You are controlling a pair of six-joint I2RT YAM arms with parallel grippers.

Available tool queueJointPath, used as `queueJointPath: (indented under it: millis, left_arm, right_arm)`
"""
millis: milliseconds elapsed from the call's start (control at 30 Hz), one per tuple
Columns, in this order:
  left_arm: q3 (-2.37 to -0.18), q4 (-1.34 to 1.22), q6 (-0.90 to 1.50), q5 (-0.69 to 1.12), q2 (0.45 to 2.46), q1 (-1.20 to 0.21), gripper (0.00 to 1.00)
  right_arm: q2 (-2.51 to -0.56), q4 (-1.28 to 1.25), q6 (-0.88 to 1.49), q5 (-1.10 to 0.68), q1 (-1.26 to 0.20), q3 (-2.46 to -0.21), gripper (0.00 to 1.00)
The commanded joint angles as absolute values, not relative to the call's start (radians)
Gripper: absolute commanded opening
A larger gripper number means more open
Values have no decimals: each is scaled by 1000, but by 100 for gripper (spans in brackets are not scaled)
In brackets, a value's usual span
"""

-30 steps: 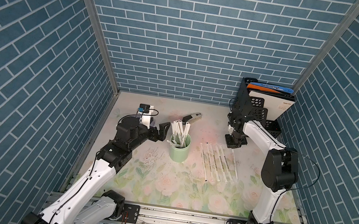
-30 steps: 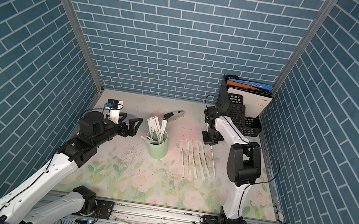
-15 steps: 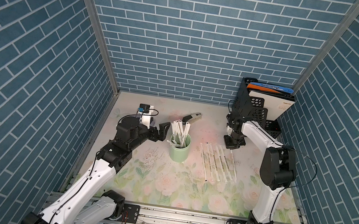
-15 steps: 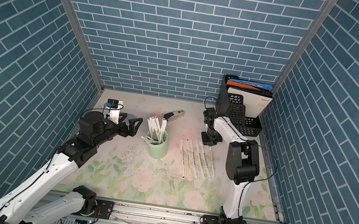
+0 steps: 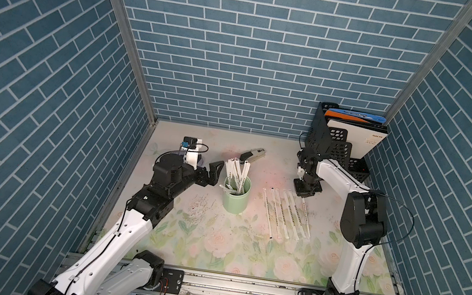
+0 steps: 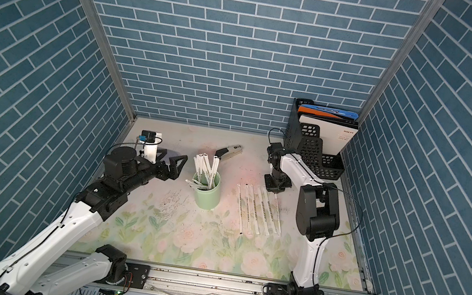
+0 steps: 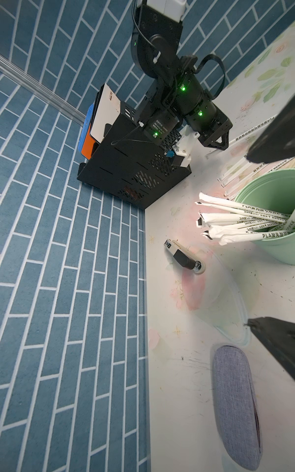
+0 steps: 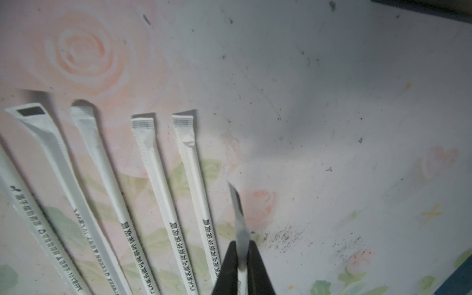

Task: Take the straws out of the storage container
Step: Place the straw at the center of the board.

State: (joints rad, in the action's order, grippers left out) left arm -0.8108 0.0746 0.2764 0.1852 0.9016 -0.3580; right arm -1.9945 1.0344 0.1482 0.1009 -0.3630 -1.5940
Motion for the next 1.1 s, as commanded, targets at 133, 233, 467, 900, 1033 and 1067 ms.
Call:
queueJointPath:
  millis: [133,233,467,900,1033,1067]
  left_arm:
    - [-818,75,273,192,897,-360,100]
    - [-818,77,273,189,896,-360,100]
    - [-818,75,273,193,896,-360,100]
    - [-818,74,273,189,898,-360,100]
    - [-818,76,273,187,902,-360,100]
    - [-818,76,273,188,902,-360,100]
  right_arm:
    - [-2010,1040,128,104,-356,-1615,12]
    - [-2008,1040,129,106,-356,-1614,13]
    - [-1993,1031,135,111,-354,-1608,14]
    - [-1543,498,139,-41,-542,-1246,16]
    - [-1451,305,174,-68,-694,-1158,17]
    - [-1447,262,187,-71,-719,-1151,18]
